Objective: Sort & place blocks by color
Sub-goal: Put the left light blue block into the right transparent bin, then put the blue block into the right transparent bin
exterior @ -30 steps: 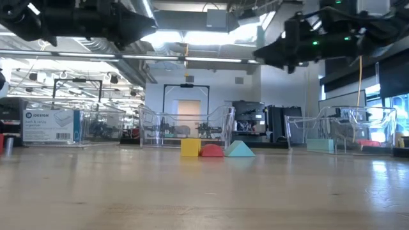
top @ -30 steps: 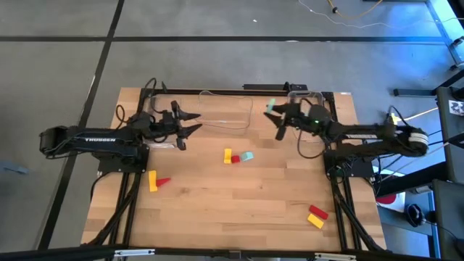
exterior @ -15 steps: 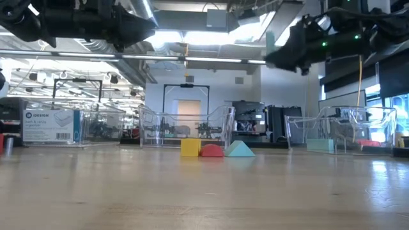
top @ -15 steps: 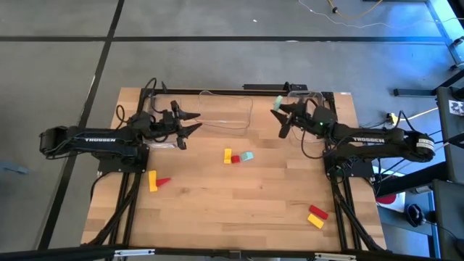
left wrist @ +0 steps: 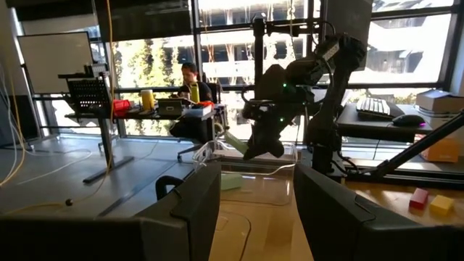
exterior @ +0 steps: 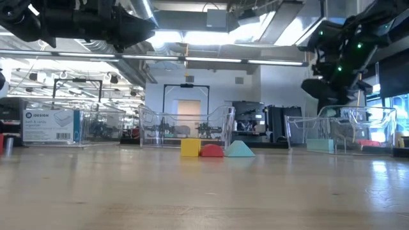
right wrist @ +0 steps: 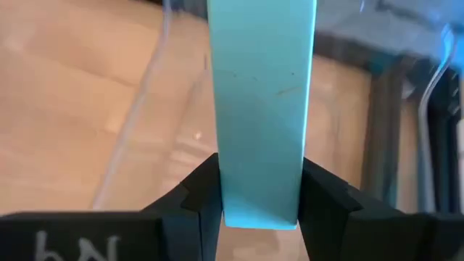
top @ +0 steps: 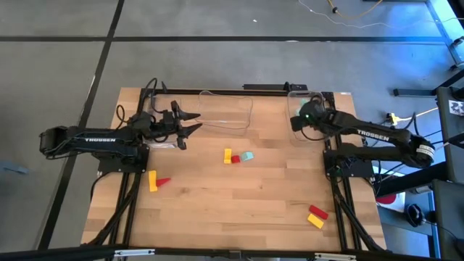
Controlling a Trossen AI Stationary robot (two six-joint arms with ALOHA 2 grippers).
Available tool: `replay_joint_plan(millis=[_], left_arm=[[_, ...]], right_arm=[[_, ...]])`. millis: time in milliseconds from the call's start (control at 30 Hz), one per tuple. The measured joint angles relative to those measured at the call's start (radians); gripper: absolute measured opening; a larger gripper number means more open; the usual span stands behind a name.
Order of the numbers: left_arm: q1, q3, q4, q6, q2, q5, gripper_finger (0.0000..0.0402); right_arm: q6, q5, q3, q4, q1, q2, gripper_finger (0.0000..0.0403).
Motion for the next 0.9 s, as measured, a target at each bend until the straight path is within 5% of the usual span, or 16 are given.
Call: replay_joint_plan(millis=[267,567,900], left_arm=[[0.0,0.0,0.0,-0.002,0.0,0.0,0.0165],[0.0,0.0,0.0,0.0,0.0,-0.001,0.0165],[0.0,0.0,0.001,0.002,0.0,-0.003,0.0165]], right_arm=[[0.011,-0.11,-0.046,0.054,-0.08,0.0,0.0135],[0.009,-0.133,-0.069,0.079,-0.102,0.0,0.0192],[-0.03,-0.151,-0.069,0.126,-0.101,0.0,0.02]])
